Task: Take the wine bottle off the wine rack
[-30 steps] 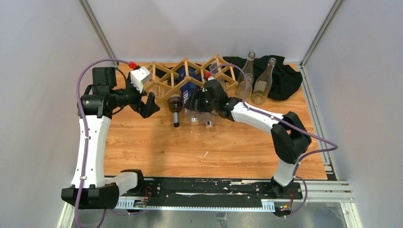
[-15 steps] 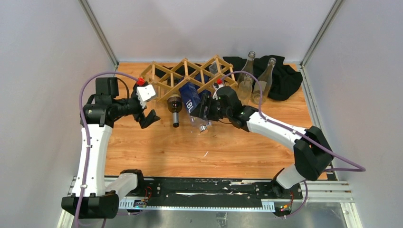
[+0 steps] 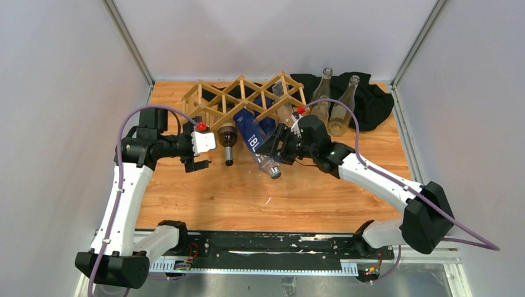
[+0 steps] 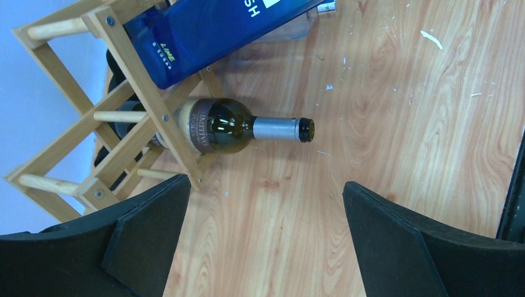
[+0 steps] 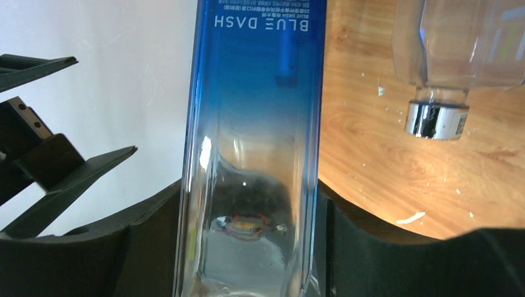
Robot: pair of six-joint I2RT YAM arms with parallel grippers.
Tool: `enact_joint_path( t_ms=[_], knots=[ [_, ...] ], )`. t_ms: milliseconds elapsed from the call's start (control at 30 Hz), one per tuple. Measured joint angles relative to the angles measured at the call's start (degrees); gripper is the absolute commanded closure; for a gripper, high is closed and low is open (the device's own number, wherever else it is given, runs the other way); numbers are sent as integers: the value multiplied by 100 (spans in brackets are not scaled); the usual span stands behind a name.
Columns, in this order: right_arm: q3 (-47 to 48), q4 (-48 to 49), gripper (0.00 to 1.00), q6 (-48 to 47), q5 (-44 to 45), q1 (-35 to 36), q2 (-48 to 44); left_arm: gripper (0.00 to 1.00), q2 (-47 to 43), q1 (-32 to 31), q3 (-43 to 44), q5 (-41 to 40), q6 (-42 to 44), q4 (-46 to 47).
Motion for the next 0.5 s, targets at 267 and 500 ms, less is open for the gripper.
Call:
enact_joint_path(
  t_ms=[267,500],
  knots=[
    [-181,-260,100,273,-542,-127,-332,0,-20,-356,-2,-188,597,2],
    [-282,-531,100,415,-813,-348,-654,0,142,-1060,0,-415,916,9]
  ],
)
